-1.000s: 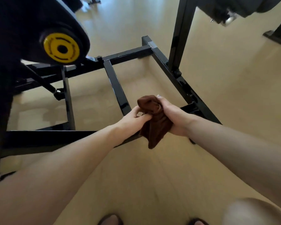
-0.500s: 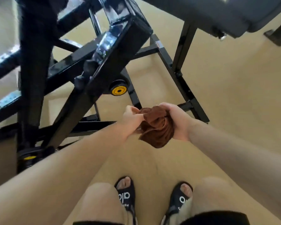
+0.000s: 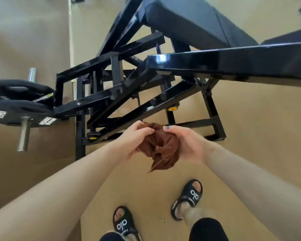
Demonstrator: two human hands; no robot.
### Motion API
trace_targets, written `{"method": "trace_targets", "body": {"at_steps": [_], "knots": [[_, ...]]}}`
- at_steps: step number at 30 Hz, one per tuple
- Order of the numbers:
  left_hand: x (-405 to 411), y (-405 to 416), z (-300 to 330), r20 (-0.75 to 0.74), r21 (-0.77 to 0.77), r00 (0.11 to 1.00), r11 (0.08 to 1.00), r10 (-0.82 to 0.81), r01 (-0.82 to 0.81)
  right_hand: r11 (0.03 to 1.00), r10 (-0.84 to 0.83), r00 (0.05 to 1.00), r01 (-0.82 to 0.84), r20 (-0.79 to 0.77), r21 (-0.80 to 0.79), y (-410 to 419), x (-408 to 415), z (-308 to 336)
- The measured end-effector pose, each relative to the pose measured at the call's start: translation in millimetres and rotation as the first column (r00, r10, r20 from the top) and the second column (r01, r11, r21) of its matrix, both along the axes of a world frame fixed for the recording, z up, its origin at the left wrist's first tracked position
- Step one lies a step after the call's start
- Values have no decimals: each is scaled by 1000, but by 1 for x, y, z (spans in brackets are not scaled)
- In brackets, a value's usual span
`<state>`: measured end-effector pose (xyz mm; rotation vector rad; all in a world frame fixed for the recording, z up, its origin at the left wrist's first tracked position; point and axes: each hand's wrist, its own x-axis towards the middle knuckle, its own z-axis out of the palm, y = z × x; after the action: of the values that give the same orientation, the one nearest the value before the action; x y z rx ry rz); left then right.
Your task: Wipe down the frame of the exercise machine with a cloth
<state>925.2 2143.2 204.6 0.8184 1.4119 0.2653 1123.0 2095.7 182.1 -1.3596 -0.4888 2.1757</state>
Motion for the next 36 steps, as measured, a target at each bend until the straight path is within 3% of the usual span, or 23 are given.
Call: {"method": "trace_targets", "body": {"at_steps": [5,10,16,21,27,32,36], "knots": [[-70,-12,48,-100,117,993,991,-58,70,973,201,973,-213,115,94,-5,-65,55],[-131,-10,100,-161,200,964,950,-210,240,954,252,916,-290,314,80,-1,-128,106],[-195,-4,136,-328,286,861,828,-388,482,905,353,810,-422,468,47,2,-165,148],[-226,7,148,-255,277,881,843,-399,462,916,318,841,-392,438,88,12,-178,166],[-234,22,163,-110,138,886,876,-451,463,967,155,926,-214,343,140,23,-185,167],[-235,39,165,-1,132,945,937,-328,325,997,-27,964,6,265,79,39,-194,161],[-248,58,159,50,109,976,973,-211,205,998,-7,962,-11,272,68,53,-211,156]]}}
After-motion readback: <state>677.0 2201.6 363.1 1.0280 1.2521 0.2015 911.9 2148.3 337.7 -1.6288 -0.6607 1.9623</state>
